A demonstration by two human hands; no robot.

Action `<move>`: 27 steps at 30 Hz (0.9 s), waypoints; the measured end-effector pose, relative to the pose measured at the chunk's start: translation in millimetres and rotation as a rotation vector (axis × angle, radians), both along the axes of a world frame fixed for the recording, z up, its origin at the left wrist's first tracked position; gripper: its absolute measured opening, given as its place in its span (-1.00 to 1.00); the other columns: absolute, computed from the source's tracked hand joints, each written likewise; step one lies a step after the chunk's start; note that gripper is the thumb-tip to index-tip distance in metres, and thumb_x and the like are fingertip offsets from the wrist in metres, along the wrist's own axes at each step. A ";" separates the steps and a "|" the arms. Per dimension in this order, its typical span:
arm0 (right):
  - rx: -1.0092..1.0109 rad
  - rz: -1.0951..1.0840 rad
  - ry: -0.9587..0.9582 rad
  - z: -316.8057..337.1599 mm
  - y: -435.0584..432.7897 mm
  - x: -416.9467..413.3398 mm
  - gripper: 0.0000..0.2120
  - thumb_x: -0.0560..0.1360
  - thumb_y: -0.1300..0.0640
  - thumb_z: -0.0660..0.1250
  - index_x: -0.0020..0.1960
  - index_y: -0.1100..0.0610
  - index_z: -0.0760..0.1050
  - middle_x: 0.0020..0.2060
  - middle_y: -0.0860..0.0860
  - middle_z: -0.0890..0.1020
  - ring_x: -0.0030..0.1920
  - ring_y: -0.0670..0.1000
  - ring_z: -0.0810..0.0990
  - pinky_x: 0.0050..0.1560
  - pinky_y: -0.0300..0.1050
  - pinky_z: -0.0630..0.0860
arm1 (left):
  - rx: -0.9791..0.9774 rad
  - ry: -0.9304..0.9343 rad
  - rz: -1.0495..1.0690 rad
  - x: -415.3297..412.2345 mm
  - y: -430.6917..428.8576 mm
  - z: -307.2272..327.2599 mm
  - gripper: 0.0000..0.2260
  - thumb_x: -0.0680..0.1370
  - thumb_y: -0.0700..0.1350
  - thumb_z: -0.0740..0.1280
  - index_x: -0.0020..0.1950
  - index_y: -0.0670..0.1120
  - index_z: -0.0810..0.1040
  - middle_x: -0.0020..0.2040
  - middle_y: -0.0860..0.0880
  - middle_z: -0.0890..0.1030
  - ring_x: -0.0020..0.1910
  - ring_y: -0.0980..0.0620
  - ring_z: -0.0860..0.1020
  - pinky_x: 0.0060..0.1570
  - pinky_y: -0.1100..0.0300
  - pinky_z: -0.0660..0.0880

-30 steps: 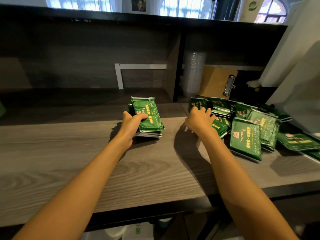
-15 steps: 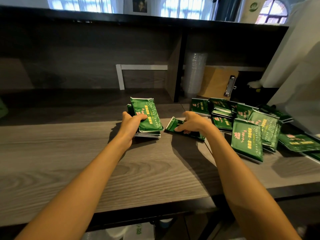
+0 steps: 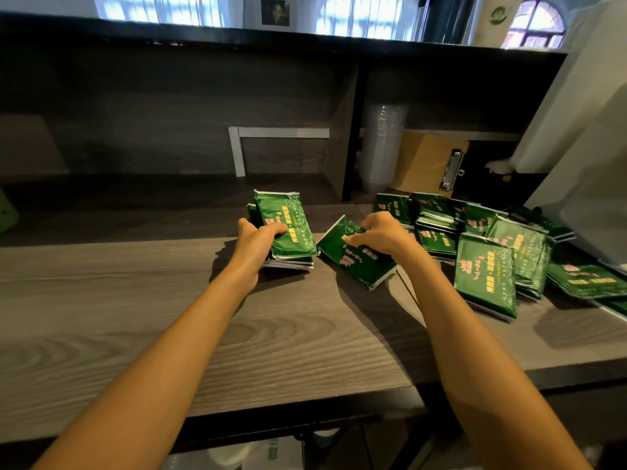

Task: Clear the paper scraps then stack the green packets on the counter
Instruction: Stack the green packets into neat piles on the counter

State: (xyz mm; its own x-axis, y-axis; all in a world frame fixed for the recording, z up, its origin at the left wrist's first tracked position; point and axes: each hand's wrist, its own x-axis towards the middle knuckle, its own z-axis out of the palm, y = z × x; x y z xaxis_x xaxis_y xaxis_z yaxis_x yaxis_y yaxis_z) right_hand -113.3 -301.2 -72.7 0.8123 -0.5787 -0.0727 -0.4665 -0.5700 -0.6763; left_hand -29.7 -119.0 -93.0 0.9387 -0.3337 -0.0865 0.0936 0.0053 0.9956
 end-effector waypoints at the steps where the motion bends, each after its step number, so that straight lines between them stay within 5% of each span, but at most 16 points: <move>1: 0.053 -0.029 -0.080 1.7 0.7 0.5 -0.58 0.46 0.12 0.42 0.24 0.27 0.42 0.04 0.12 0.56 -0.02 0.06 0.56 -0.08 -0.09 0.52 | -0.004 0.003 0.004 0.1 0.5 0.4 -0.68 0.50 -0.16 0.34 0.15 -0.11 0.26 0.10 -0.11 0.51 -0.01 -0.01 0.55 -0.07 0.10 0.50; 3: 0.206 -0.107 -0.265 4.0 0.1 1.7 -0.62 0.48 0.22 0.38 0.24 0.26 0.38 0.08 0.12 0.54 0.03 0.08 0.57 -0.01 -0.05 0.55 | -0.018 0.012 0.015 -0.2 1.1 1.1 -0.67 0.51 -0.17 0.34 0.16 -0.10 0.25 0.07 -0.09 0.50 -0.07 0.02 0.54 -0.18 0.15 0.49; 7: 0.561 -0.200 -0.521 5.1 -1.2 3.0 -0.54 0.50 0.32 0.32 0.33 0.24 0.24 0.03 0.07 0.49 -0.05 -0.01 0.53 -0.22 -0.21 0.48 | -0.009 0.016 0.053 1.1 1.4 0.8 -0.66 0.51 -0.17 0.33 0.17 -0.11 0.23 0.09 -0.11 0.49 -0.09 0.04 0.52 -0.24 0.19 0.45; 12: 0.686 -0.088 -0.578 -1.9 18.1 10.3 -0.53 0.48 0.30 0.36 0.30 0.19 0.24 -0.09 0.02 0.50 -0.11 -0.05 0.55 -0.15 -0.19 0.52 | 0.070 -0.033 0.014 -1.2 -1.8 1.5 -0.55 0.53 -0.10 0.32 0.32 -0.16 0.21 0.18 -0.07 0.43 0.11 0.00 0.43 0.06 0.08 0.36; 15: 0.523 0.000 -0.587 -10.4 29.9 17.9 -0.68 0.42 0.21 0.45 0.06 0.12 0.35 0.06 0.16 0.56 0.05 0.09 0.59 0.09 -0.01 0.55 | 0.031 -0.017 -0.019 -2.2 -4.7 0.7 -0.59 0.56 -0.06 0.28 0.32 -0.14 0.23 0.26 -0.10 0.44 0.19 -0.05 0.47 0.21 -0.01 0.42; 18: 0.287 0.090 -0.580 -14.8 38.4 20.2 -0.77 0.43 0.19 0.44 -0.09 0.11 0.37 -0.10 0.09 0.57 -0.14 -0.01 0.57 -0.20 -0.27 0.51 | 0.021 -0.005 -0.027 -5.2 -7.6 1.9 -0.51 0.60 0.00 0.20 0.43 -0.17 0.15 0.32 -0.15 0.43 0.20 -0.06 0.47 0.21 -0.02 0.43; 22: 0.039 0.238 -0.555 -16.0 42.0 15.8 -0.79 0.47 0.14 0.40 -0.04 0.13 0.37 -0.31 -0.08 0.40 -0.33 -0.15 0.35 -0.34 -0.38 0.33 | 0.003 0.027 -0.067 -8.2 -10.4 2.5 -0.48 0.64 0.10 0.05 0.50 -0.15 0.09 0.28 -0.12 0.46 0.11 -0.03 0.52 -0.04 0.10 0.51; 27: -0.145 0.339 -0.466 -16.4 40.0 13.1 -0.71 0.52 0.08 0.34 0.11 0.20 0.32 -0.36 -0.02 0.39 -0.35 -0.08 0.36 -0.31 -0.22 0.31 | 0.046 -0.001 -0.146 -10.4 -6.9 0.9 -0.22 0.46 0.24 0.29 0.51 -0.13 0.06 0.46 -0.13 0.29 0.35 -0.09 0.38 0.33 -0.04 0.34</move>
State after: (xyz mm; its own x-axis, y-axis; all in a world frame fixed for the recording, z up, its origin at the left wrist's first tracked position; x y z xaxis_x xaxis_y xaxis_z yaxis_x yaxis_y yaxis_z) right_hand -100.1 -261.3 -89.1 0.8808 -0.2591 0.3963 0.0850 -0.7369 -0.6707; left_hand -40.0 -125.9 -92.1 0.8806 -0.4623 -0.1039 0.0889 -0.0543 0.9946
